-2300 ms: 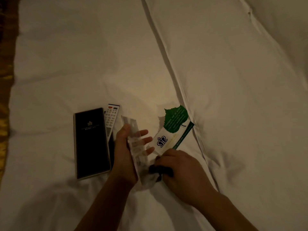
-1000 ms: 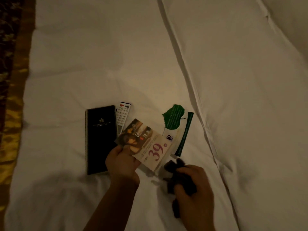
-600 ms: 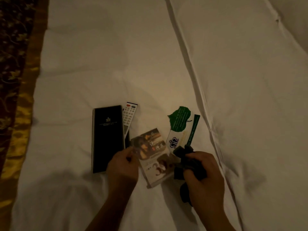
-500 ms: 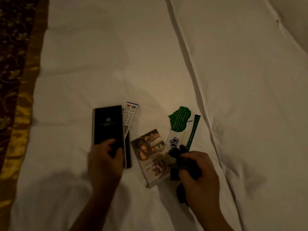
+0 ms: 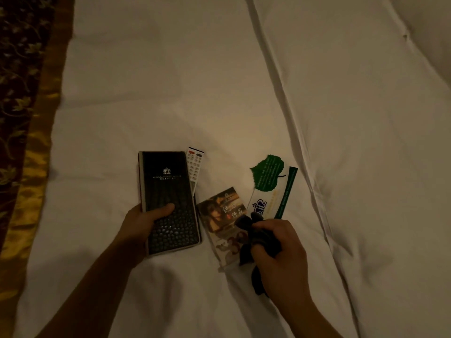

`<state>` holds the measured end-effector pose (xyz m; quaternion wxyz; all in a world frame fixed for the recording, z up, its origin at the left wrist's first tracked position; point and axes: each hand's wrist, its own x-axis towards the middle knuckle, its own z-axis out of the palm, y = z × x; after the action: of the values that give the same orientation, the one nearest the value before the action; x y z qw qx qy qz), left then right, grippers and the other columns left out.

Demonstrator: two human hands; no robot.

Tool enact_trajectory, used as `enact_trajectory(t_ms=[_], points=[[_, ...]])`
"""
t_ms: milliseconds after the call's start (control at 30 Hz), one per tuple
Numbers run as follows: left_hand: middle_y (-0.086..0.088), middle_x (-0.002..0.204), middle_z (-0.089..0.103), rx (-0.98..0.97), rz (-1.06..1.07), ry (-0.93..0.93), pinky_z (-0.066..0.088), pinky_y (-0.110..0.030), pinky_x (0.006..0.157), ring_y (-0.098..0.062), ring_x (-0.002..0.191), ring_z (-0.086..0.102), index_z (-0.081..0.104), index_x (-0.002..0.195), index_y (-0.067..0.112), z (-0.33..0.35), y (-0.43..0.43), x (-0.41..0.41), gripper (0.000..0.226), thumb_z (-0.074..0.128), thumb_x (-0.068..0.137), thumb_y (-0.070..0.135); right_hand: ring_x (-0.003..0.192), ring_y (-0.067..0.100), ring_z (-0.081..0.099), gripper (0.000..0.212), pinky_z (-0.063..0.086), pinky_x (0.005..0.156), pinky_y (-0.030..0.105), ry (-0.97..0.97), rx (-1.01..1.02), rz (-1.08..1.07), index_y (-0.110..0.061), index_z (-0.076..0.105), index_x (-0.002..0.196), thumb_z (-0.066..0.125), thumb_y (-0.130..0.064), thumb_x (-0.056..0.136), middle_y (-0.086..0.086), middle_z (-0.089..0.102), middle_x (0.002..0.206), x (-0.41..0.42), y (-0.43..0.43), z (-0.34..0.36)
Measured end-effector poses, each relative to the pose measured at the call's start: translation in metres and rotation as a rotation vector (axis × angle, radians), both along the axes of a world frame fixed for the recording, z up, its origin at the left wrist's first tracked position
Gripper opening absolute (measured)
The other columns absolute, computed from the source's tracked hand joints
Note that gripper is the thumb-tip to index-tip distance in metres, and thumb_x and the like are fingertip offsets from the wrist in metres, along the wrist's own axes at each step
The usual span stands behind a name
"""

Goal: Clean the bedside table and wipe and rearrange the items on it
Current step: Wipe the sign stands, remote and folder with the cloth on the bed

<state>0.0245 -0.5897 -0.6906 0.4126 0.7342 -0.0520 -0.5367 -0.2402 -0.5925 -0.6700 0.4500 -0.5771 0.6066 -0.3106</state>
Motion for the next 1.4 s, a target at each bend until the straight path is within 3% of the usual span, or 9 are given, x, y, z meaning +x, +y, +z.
enact_trajectory(t_ms=[233,467,700,867,967,1067,1167,1233,1400], points=[[-0.005,0.099,0.078,-0.206,0.083,-0.121,0.060,-0.036,0.061,-0.027,0.085,0.076,0.069,0.114,0.021,0.032,0.024,-0.014,0.050,0.080,0.066,0.023,0.100,-0.001,0.058,0.043,0.043,0.090,0.013,-0.017,-0.054,0.048,-0.036,0.067,0.097,0.068,0.000,0.074,-0.017,0.062,0.099,0.008,-0.009,0.027],[-0.003,0.094,0.078,-0.297,-0.197,-0.235,0.061,-0.031,0.069,-0.018,0.084,0.075,0.069,0.110,0.022,0.059,0.020,-0.062,0.047,0.072,0.063,0.018,0.107,0.008,0.059,0.036,0.049,0.094,0.028,0.073,-0.292,0.439,-0.026,0.067,0.117,0.063,-0.019,0.082,-0.007,0.065,0.116,0.056,-0.026,0.058],[0.009,0.088,0.077,-0.186,-0.246,-0.182,0.056,-0.020,0.059,-0.011,0.076,0.074,0.068,0.101,0.029,0.051,0.033,-0.086,0.053,0.083,0.050,0.026,0.097,0.015,0.060,0.034,0.053,0.080,0.036,0.247,-0.328,0.192,-0.018,0.069,0.116,0.063,-0.013,0.083,0.001,0.065,0.106,0.052,-0.076,0.047],[0.011,0.081,0.075,-0.192,-0.277,-0.289,0.049,-0.017,0.060,-0.005,0.077,0.070,0.063,0.094,0.041,0.046,0.031,-0.081,0.034,0.085,0.072,0.026,0.098,0.016,0.060,0.038,0.055,0.078,0.037,0.214,-0.374,0.542,-0.024,0.066,0.116,0.056,-0.023,0.080,-0.003,0.063,0.110,0.047,-0.052,0.050],[0.022,0.080,0.074,-0.171,-0.303,-0.286,0.049,-0.013,0.052,-0.002,0.071,0.070,0.065,0.092,0.033,0.044,0.033,-0.075,0.023,0.078,0.074,0.028,0.096,0.014,0.060,0.033,0.053,0.080,0.036,0.292,-0.335,0.322,-0.023,0.068,0.112,0.062,-0.017,0.080,-0.004,0.064,0.105,0.030,-0.071,0.043],[0.004,0.064,0.069,-0.159,-0.248,-0.274,0.045,-0.012,0.057,-0.010,0.065,0.064,0.062,0.078,0.025,0.043,0.030,-0.080,0.027,0.052,0.100,0.013,0.100,0.015,0.059,0.034,0.050,0.085,0.032,0.334,-0.330,0.256,-0.021,0.068,0.114,0.063,-0.016,0.081,-0.003,0.063,0.109,0.033,-0.071,0.047],[0.003,0.070,0.069,-0.089,-0.135,-0.232,0.050,-0.027,0.071,-0.014,0.073,0.065,0.063,0.073,0.022,0.046,0.025,-0.089,0.049,0.034,0.101,0.049,0.104,0.017,0.057,0.036,0.051,0.087,0.035,0.302,-0.319,0.492,-0.025,0.064,0.117,0.056,-0.024,0.082,-0.003,0.061,0.117,0.038,-0.044,0.053],[-0.003,0.068,0.075,-0.021,-0.073,-0.151,0.053,-0.037,0.070,-0.023,0.068,0.072,0.071,0.075,0.021,0.048,0.021,-0.091,0.069,0.032,0.078,0.077,0.102,0.015,0.057,0.035,0.053,0.084,0.035,0.314,-0.337,0.597,-0.030,0.061,0.115,0.051,-0.030,0.081,-0.009,0.061,0.117,0.034,-0.027,0.056],[-0.008,0.078,0.076,-0.095,-0.022,-0.126,0.058,-0.037,0.051,-0.024,0.065,0.074,0.075,0.096,0.024,0.047,0.018,-0.085,0.075,0.046,0.066,0.087,0.093,0.007,0.054,0.032,0.047,0.075,0.019,0.327,-0.395,0.771,-0.041,0.059,0.108,0.059,-0.033,0.078,-0.019,0.060,0.109,0.015,-0.005,0.049]])
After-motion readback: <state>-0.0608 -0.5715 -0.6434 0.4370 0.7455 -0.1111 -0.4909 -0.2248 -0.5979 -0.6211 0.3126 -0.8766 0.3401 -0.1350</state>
